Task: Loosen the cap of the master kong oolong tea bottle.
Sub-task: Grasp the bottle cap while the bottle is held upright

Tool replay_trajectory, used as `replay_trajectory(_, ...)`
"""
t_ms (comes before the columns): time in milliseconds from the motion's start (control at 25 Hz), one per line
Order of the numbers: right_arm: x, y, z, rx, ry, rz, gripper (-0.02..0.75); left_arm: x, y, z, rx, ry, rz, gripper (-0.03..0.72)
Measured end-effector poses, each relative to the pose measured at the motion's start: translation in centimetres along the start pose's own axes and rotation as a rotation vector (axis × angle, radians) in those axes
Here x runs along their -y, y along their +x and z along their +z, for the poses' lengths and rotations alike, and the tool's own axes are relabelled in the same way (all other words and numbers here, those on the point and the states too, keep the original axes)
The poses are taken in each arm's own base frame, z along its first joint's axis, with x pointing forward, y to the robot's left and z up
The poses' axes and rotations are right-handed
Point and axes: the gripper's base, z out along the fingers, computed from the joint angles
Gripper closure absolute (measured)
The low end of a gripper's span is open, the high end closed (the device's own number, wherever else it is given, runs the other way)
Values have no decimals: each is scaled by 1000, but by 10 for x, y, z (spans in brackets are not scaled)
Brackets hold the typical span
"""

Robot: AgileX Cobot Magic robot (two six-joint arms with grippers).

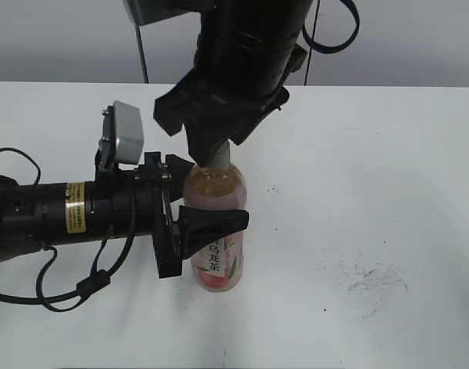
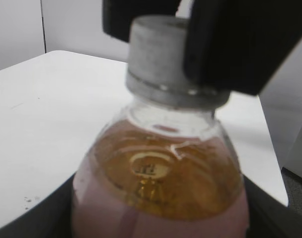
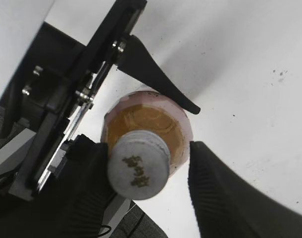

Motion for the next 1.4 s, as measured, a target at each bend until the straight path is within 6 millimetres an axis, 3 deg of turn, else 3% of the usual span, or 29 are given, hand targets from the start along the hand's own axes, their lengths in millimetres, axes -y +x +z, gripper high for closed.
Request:
replay_trajectory(160,-2,0,1,1,-17,-48,470,0,0,0,0,0,0,240)
replay_trajectory(360,-2,0,1,5,-25,-240,468,0,0,0,0,-2,-1,240)
replay_trajectory(640,-2,0,1,13,-24,-807,468,0,0,0,-1,0,0,240)
replay_trajectory(1160,-14,-1,1,19,-18,-2077,468,1,0,0,-3,11,11,240)
replay_trajectory(1280,-15,-1,1,20,-17,-2249,468,1,0,0,-4,14,12,240)
replay_trajectory(1400,-15,-1,1,21,-17,-2278,468,1,0,0,-3,14,12,240)
